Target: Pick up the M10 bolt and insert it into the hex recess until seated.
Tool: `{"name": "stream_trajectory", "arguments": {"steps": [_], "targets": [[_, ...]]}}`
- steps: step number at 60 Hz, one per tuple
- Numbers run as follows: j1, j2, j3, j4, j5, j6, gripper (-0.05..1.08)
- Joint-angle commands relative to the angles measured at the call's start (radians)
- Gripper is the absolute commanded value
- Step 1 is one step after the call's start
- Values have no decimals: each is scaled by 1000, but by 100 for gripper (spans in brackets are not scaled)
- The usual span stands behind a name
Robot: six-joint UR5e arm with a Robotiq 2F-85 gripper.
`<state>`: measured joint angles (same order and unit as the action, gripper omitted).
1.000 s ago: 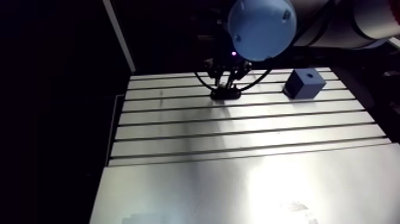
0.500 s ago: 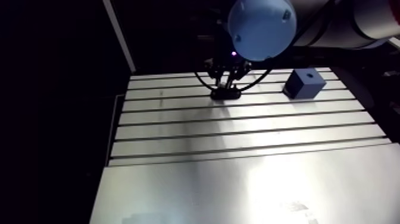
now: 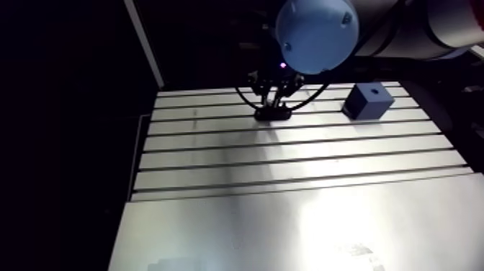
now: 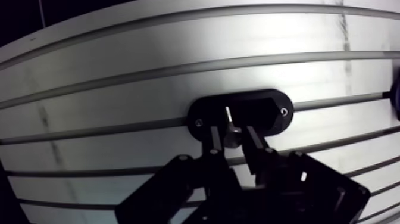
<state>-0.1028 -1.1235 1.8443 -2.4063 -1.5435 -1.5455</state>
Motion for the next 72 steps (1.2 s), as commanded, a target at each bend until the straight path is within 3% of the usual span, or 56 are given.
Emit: {"name": "stream_trajectory", "arguments": {"steps": [1, 72], "targets": [[1, 0, 2, 0, 0, -1, 68], [2, -9, 5, 0, 3, -5, 76]]}}
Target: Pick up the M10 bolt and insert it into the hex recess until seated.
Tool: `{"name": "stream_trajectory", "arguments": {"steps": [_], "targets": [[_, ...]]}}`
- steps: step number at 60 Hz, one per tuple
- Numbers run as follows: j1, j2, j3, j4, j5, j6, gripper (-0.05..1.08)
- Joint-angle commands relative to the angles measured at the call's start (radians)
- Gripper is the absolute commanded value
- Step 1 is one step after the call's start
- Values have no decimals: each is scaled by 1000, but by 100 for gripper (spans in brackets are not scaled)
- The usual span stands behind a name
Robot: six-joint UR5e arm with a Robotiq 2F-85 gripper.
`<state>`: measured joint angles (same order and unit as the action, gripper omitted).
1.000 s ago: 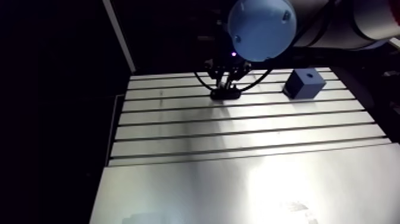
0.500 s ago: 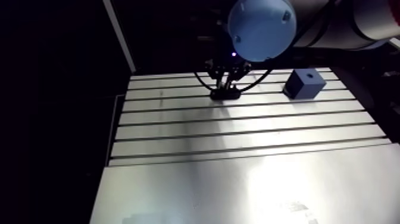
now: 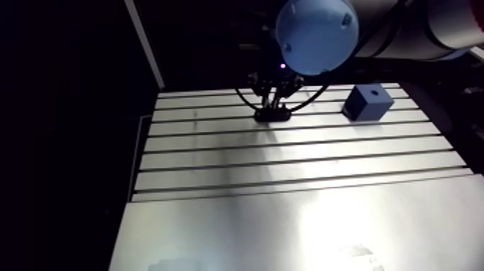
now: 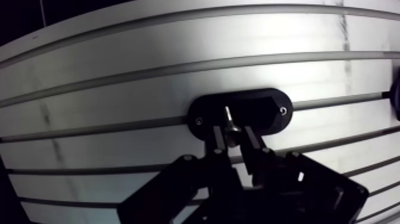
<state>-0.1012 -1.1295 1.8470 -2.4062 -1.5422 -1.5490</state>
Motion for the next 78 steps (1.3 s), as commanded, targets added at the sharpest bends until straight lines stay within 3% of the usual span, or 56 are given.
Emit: {"name": "stream_trajectory", "arguments": {"steps": [1, 19, 55, 78], "targets": [[0, -3, 4, 0, 1, -1, 76], [1, -12, 5, 0, 1, -3, 78], [1, -90, 5, -46, -2, -15, 80], [-6, -126, -19, -16, 6, -64, 85]]}}
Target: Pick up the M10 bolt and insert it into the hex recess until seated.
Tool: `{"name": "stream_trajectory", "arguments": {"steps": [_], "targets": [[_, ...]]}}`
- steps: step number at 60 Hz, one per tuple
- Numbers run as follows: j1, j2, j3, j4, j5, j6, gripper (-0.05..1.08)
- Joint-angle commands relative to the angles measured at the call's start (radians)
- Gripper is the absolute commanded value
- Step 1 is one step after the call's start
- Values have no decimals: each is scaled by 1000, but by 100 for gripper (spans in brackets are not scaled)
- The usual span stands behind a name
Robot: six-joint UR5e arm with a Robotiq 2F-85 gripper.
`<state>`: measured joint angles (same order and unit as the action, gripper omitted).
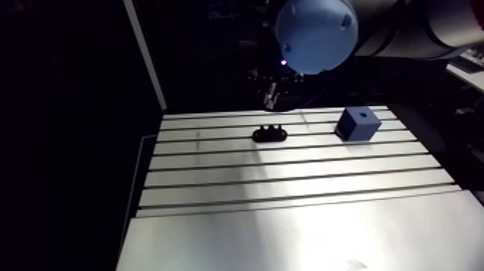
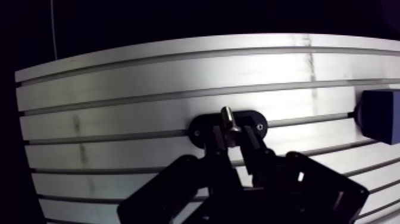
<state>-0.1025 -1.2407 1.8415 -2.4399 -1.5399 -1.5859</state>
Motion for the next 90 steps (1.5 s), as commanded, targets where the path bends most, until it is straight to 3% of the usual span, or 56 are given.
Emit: {"name": "stream_trajectory", "arguments": {"steps": [1, 15, 28, 60, 78, 82, 90], "targets": [[-5, -16, -15, 25, 4, -32, 85], [-17, -59, -35, 85, 5, -126, 88], [-38, -109, -70, 213, 7, -225, 89], [-136, -194, -145, 469, 10, -445, 91], [-257, -178, -234, 572, 7, -664, 91], [-302, -146, -275, 604, 1, -779, 90], [-326, -73, -348, 635, -4, -860, 90]]}}
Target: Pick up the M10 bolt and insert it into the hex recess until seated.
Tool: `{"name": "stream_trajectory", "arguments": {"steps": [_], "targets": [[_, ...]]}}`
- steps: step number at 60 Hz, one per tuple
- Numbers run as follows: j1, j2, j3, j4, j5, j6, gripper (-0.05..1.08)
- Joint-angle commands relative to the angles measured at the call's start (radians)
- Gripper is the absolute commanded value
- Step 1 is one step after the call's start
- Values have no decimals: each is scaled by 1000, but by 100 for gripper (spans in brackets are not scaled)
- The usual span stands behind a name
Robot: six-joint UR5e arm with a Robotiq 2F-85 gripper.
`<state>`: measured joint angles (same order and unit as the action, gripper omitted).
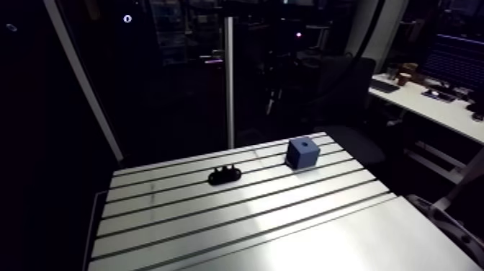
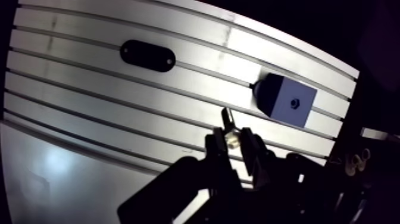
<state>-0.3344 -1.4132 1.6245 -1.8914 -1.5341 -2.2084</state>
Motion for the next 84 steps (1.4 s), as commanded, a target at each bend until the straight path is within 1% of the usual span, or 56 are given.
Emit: {"name": "stream_trajectory", "arguments": {"steps": [1, 4, 5, 10, 11, 12, 13, 16, 17, 18, 19, 20, 21, 22, 23, 24, 25, 26, 28, 30, 32, 35, 36, 37, 38, 39, 40, 43, 44, 45, 46, 47, 48, 53, 84], "targets": [[-94, 111, -148, 94, -11, -240, 90], [-96, 122, -165, 105, -14, -246, 90], [-98, 135, -181, 119, -17, -251, 90], [-105, 163, -206, 139, -23, -254, 90], [-108, 178, -218, 144, -25, -256, 90], [-108, 178, -218, 144, -25, -256, 90], [-110, 202, -237, 149, -27, -262, 89], [-111, 216, -248, 151, -31, -266, 89], [-111, 228, -257, 151, -38, -268, 89], [-111, 228, -257, 151, -38, -268, 89], [-111, 237, -264, 152, -49, -271, 89], [-111, 237, -264, 152, -49, -271, 89], [-111, 245, -271, 155, -63, -274, 89], [-111, 245, -271, 155, -63, -274, 89], [-109, 252, -279, 162, -78, -275, 89], [-109, 252, -279, 162, -78, -275, 89], [-109, 261, -286, 170, -93, -273, 89], [-109, 261, -286, 170, -93, -273, 89], [-109, 275, -300, 182, -113, -273, 89], [-109, 275, -300, 182, -113, -273, 89], [-109, 293, -317, 189, -125, -273, 89], [-109, 299, -323, 189, -130, -273, 90], [-109, 305, -330, 189, -136, -273, 90], [-109, 305, -330, 189, -136, -273, 90], [-109, 312, -336, 191, -142, -273, 90], [-109, 312, -336, 191, -142, -273, 90], [-109, 318, -341, 191, -150, -273, 90], [-109, 323, -343, 191, -155, -273, 90], [-109, 327, -343, 191, -161, -273, 90], [-109, 327, -343, 191, -161, -273, 90], [-109, 332, -346, 191, -167, -273, 90], [-109, 332, -346, 191, -167, -273, 90], [-109, 335, -347, 190, -172, -273, 90], [-109, 339, -348, 189, -180, -273, 90], [-108, 346, -323, 193, -179, -273, 90]]}}
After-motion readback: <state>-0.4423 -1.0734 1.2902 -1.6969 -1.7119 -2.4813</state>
